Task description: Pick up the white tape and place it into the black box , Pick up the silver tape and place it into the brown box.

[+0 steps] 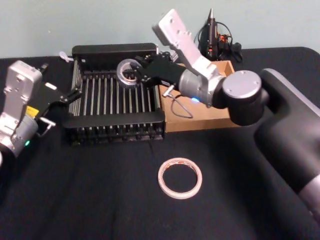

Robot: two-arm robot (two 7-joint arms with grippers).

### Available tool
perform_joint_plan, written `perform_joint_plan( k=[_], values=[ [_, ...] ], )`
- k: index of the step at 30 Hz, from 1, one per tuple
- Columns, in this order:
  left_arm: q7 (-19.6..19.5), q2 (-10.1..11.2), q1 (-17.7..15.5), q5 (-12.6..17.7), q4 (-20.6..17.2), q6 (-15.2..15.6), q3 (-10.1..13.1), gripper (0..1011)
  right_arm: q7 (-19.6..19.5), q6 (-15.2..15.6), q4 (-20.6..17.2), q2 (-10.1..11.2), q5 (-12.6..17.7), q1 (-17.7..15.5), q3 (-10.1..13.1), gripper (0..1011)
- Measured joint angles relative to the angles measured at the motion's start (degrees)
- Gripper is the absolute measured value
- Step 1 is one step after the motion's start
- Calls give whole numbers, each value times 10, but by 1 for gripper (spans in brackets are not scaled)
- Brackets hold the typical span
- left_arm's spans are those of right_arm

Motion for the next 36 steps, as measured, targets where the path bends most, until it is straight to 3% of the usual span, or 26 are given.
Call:
perform_joint_plan(
  k=[8,15,31,36],
  values=[
    [0,0,0,0,0,0,0,1001,-9,-17,71,-33,-26,22,-7,151],
    [0,0,0,0,0,0,0,1001,-13,-22,99,-46,-39,28,-4,151],
    [0,0,0,0,0,0,0,1001,-13,-23,100,-47,-42,29,-4,158],
    [0,0,0,0,0,0,0,1001,-14,-23,100,-46,-41,29,-4,315]
  ],
)
